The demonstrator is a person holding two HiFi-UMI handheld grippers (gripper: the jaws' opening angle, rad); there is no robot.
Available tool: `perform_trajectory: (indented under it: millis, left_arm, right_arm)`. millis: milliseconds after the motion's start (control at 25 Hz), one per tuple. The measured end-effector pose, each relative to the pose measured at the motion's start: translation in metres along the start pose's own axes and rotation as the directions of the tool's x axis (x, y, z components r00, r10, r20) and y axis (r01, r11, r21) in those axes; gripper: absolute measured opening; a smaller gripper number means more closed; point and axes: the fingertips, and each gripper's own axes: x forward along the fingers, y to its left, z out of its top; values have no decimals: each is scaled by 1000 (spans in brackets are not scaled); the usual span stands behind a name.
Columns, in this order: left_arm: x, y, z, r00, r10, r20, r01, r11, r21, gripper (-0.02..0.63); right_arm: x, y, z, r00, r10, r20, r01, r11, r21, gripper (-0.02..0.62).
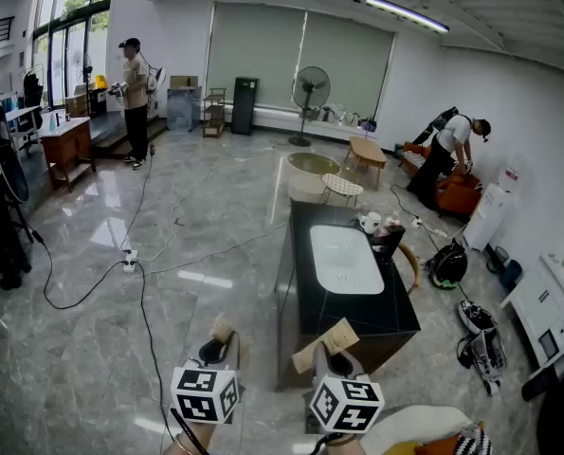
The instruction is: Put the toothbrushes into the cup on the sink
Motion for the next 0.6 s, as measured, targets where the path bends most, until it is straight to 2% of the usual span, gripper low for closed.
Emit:
perform_trajectory:
  millis: [600]
  left_arm:
    - [2,35,-7,999,38,-6,-38,999,-20,40]
  right_arm:
    - [28,21,-6,999,32,3,-32,999,30,35]
